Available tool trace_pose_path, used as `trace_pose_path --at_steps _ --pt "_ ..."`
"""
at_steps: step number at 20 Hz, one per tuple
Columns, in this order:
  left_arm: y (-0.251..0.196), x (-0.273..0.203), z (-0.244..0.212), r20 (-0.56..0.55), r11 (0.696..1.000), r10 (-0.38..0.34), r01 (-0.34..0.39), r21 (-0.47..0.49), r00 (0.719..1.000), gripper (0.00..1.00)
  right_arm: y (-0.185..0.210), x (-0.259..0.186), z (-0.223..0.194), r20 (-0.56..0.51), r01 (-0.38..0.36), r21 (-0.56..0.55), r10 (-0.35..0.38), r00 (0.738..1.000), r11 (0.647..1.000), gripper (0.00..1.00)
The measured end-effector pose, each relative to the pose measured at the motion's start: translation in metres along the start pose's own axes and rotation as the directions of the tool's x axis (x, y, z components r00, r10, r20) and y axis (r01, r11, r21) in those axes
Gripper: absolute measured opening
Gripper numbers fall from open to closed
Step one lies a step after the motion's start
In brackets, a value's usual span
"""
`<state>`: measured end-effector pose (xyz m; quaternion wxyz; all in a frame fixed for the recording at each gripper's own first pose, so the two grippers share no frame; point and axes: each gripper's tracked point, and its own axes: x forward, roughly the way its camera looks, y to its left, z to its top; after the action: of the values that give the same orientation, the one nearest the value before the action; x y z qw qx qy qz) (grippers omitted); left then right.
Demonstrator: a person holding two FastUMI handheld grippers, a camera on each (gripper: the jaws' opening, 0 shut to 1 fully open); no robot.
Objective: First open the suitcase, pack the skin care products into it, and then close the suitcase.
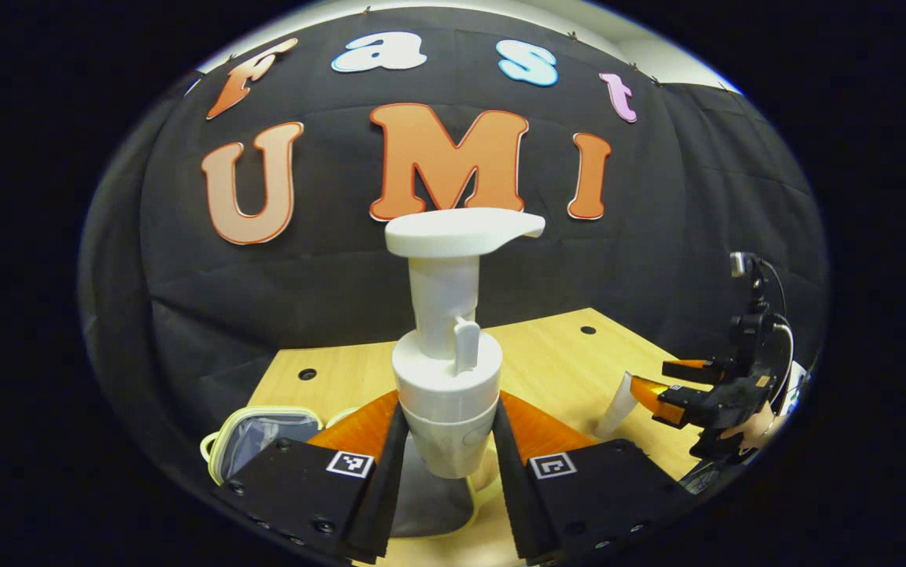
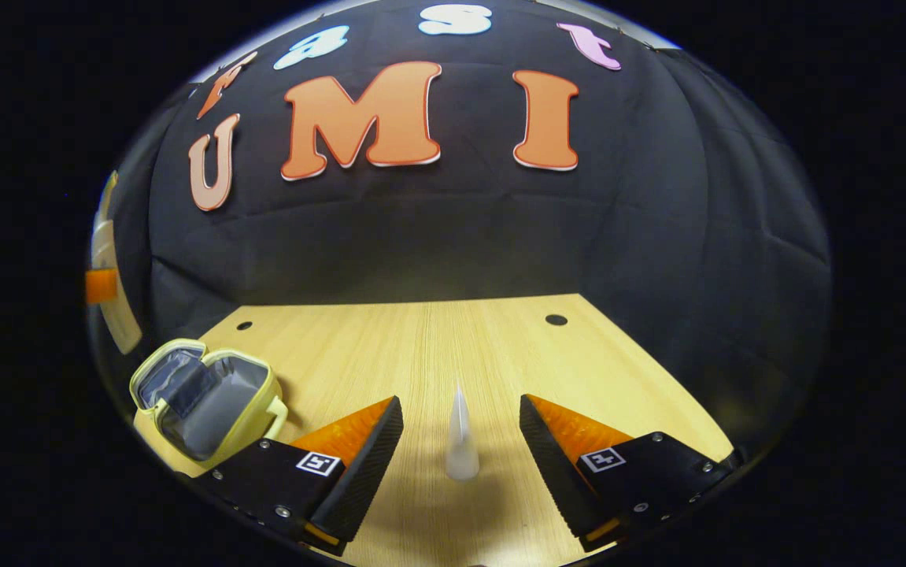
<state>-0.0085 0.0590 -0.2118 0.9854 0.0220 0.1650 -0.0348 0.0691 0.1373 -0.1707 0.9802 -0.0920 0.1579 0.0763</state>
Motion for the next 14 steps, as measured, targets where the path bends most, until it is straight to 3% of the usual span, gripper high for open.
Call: trace_pose_path --at_steps 5,9,14 --pt "0.016 -0.016 -0.009 -0.014 0.998 0.053 -0.053 -0.023 0.999 0.57 -0.001 0.032 -0.051 -0.108 -0.011 -0.055 0.005 0.994 0.998 0.95" --pt "0.022 -0.022 -0.019 -0.027 0.997 0.067 -0.068 -0.048 0.997 0.57 0.001 0.047 -0.084 -0.197 -0.026 -0.03 0.02 0.98 0.999 0.92" --pt "0.037 -0.01 -0.03 -0.053 0.993 0.094 -0.097 -0.066 0.994 0.58 0.001 0.056 -0.092 -0.212 -0.043 -0.074 0.027 0.977 0.996 0.49"
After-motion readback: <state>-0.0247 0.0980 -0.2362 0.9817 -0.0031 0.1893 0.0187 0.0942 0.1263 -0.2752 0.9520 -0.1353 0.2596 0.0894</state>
